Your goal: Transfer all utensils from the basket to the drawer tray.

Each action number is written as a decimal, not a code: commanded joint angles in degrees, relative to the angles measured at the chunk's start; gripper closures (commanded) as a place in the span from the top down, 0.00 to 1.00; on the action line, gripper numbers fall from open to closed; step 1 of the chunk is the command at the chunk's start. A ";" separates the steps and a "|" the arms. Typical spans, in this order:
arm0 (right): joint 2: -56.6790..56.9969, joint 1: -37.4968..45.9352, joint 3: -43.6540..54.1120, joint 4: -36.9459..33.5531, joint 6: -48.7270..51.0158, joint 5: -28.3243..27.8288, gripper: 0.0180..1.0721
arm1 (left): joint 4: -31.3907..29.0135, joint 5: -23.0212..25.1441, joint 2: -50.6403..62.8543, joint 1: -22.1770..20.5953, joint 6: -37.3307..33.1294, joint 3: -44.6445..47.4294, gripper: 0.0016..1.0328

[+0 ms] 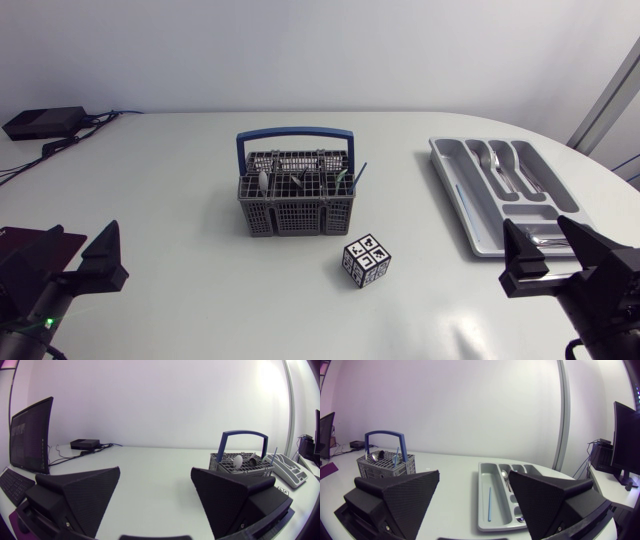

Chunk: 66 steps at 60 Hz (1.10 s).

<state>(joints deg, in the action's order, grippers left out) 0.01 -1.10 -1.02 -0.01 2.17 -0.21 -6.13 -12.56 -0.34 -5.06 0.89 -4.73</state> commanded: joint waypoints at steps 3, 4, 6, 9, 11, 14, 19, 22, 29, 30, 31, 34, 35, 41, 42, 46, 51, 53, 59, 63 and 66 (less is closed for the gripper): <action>0.34 -0.48 1.02 -0.43 0.46 -0.14 0.95 | -2.31 -0.80 -0.45 -0.48 0.26 1.92 0.96; 0.34 -0.48 1.10 -0.43 0.46 -0.14 0.95 | -2.31 -0.80 -0.45 -0.48 0.26 1.92 0.96; 0.34 -0.48 1.10 -0.43 0.55 -0.14 0.95 | -2.31 -0.89 -0.45 -0.48 0.26 1.92 0.96; 0.34 -0.48 1.02 -0.43 0.55 -0.14 0.95 | -2.31 -0.89 -0.45 -0.48 0.17 1.92 0.96; 0.34 -0.57 1.10 -0.43 0.55 -0.14 0.95 | -2.31 -0.89 -0.45 -0.48 0.17 1.92 0.96; 0.43 -0.74 1.10 -0.25 0.55 -0.14 0.95 | -2.13 -0.89 -0.54 -0.48 0.17 1.83 0.96; 0.43 -1.01 1.10 0.01 0.46 0.03 0.95 | -1.87 -0.89 -0.54 -0.21 0.08 1.48 0.96; 0.43 -1.09 1.02 0.19 0.46 0.21 0.95 | -1.34 -0.89 -0.54 0.31 -0.09 1.30 0.96; 0.43 -1.18 0.58 0.19 0.37 0.56 0.95 | -0.99 -0.89 -0.54 1.37 -0.36 0.43 0.96; 0.43 -1.18 0.58 0.19 0.37 0.56 0.95 | -1.08 -0.89 -0.54 1.46 -0.36 0.34 0.96; 0.43 -1.18 0.58 0.19 0.46 0.56 0.95 | -0.99 -0.89 -0.54 1.54 -0.45 -0.01 0.96; 0.43 -1.18 0.31 0.01 0.46 0.56 0.95 | -1.16 -0.89 -0.54 1.90 -0.53 -0.72 0.96; 0.43 -1.18 0.31 -0.08 0.46 0.65 0.95 | -1.16 -0.89 -0.45 1.98 -0.62 -0.89 0.96; 0.34 -1.27 -0.83 -0.96 0.46 0.73 0.95 | -1.69 -0.89 -0.45 2.34 -0.62 -3.18 0.96; 0.34 -1.36 -1.09 -1.13 0.46 0.73 0.95 | -1.96 -0.89 -0.45 2.42 -0.62 -3.71 0.96; 0.25 -1.36 -2.59 -1.92 0.46 0.73 0.95 | -2.66 -0.89 -0.01 2.34 -0.62 -5.55 0.96; -0.71 -1.36 -4.43 -2.71 0.46 0.73 0.95 | -3.45 -0.80 1.92 2.25 -0.62 -8.10 0.96; -1.24 -1.45 -5.31 -3.07 0.46 0.73 0.95 | -3.54 -0.89 3.15 1.98 -0.45 -9.07 0.96; -3.88 -1.88 -7.60 -3.50 0.46 0.73 0.95 | -4.15 -0.80 6.75 1.37 0.17 -11.79 0.96; -6.51 -2.06 -9.09 -3.42 0.37 0.73 0.95 | -5.21 -0.80 9.66 0.58 0.52 -14.08 0.96; -9.06 -2.24 -10.59 -3.07 -0.07 0.73 0.95 | -5.82 -0.89 12.29 -0.13 1.22 -15.83 0.96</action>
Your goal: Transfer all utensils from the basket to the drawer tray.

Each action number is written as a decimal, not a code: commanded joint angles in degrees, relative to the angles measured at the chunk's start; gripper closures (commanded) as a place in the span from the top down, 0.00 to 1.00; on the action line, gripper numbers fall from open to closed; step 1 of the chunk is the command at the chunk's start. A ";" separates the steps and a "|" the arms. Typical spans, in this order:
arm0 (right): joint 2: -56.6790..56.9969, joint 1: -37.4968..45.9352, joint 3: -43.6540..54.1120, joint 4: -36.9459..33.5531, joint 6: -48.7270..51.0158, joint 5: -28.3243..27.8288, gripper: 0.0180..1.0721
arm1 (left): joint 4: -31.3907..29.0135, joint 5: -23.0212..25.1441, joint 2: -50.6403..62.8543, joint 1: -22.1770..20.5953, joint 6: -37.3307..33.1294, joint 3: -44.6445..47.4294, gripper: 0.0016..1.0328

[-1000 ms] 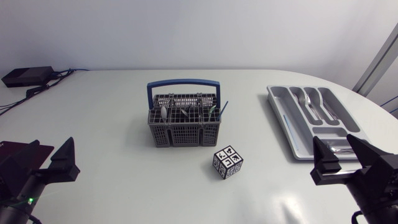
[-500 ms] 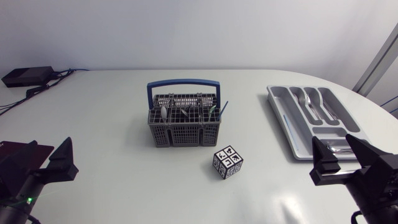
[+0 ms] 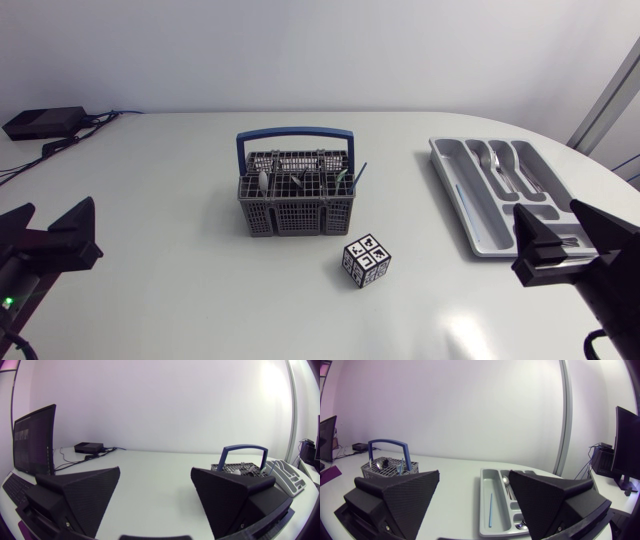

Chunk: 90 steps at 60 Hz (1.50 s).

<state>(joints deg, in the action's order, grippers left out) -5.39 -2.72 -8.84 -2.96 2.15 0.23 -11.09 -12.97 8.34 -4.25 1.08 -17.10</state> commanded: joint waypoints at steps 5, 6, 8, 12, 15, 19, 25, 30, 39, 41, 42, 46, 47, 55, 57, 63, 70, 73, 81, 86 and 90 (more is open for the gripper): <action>-9.29 -1.15 -5.49 -0.03 -1.10 0.30 0.95 | -1.65 -0.48 7.92 -0.93 1.47 -5.92 0.96; -10.87 -1.23 -6.28 -0.03 -1.63 0.30 0.95 | -2.00 -0.39 9.50 -1.02 1.73 -6.72 0.96; -13.07 -1.32 -7.33 -0.03 -2.33 0.30 0.95 | -2.71 -0.39 11.79 -1.55 1.99 -7.86 0.96; -18.69 -1.67 -10.49 -0.73 -3.56 0.39 0.95 | -5.43 -0.48 17.68 -3.13 1.99 -11.46 0.96; -21.68 -2.11 -12.08 -1.35 -4.70 0.30 0.95 | -7.72 -0.39 20.93 -3.92 1.91 -14.01 0.94; -25.20 -3.78 -14.45 -2.93 -5.67 0.39 0.95 | -10.35 -0.39 24.80 -6.38 1.91 -17.09 0.94; -29.33 -6.33 -17.44 -5.04 -7.34 1.00 0.95 | -15.63 -0.39 31.12 -8.49 1.47 -22.18 0.94; -32.93 -9.14 -20.43 -7.23 -7.78 1.70 0.95 | -17.74 -0.39 34.99 -10.60 -1.70 -24.91 0.94; -41.72 -14.33 -26.49 -12.24 -7.43 2.93 0.95 | -19.49 0.14 41.14 -13.33 -6.27 -27.98 0.94; -43.92 -15.12 -27.81 -12.95 -6.99 2.58 0.95 | -19.58 0.84 42.55 -13.77 -6.36 -28.51 0.94; -44.97 -15.47 -28.34 -13.21 -6.72 2.41 0.95 | -19.58 1.19 42.99 -13.85 -6.36 -28.69 0.94; -48.66 -16.00 -30.53 -14.18 -5.58 -1.11 0.95 | -19.58 2.07 45.01 -15.00 -6.53 -29.74 0.94; -48.93 -16.00 -30.71 -14.18 -5.49 -1.81 0.95 | -19.58 2.07 45.10 -15.00 -6.53 -29.74 0.94; -55.96 -14.77 -33.87 -14.88 -1.36 -12.62 0.95 | -18.35 2.78 47.56 -17.90 -6.71 -31.59 0.94; -57.89 -14.86 -34.93 -14.88 -0.83 -12.62 0.95 | -17.91 2.86 47.82 -18.25 -6.79 -31.85 0.94; -64.84 -15.03 -38.62 -14.09 -0.92 -14.03 0.95 | -15.36 3.83 48.18 -20.62 -7.32 -31.76 0.94; -70.37 -16.35 -42.57 -13.74 -1.54 -14.73 0.90 | -13.08 5.77 48.70 -21.50 -8.46 -31.76 0.94; -72.40 -16.79 -44.24 -13.30 -2.33 -14.82 0.87 | -11.67 6.03 49.23 -22.03 -9.08 -31.68 0.94; -76.35 -17.85 -46.97 -11.19 -2.94 -15.17 0.80 | -8.68 6.12 52.04 -22.47 -9.96 -32.29 0.94; -78.46 -17.93 -48.29 -10.93 -2.94 -15.17 0.77 | -7.19 6.56 53.98 -22.47 -10.13 -32.64 0.94; -79.69 -17.93 -48.82 -9.61 -3.03 -15.26 0.70 | -5.43 7.87 54.59 -22.47 -10.22 -32.73 0.95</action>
<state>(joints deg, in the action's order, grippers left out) -82.87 -20.21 -56.16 -13.74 0.21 -14.83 -18.15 -6.17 61.47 -26.39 -7.81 -47.55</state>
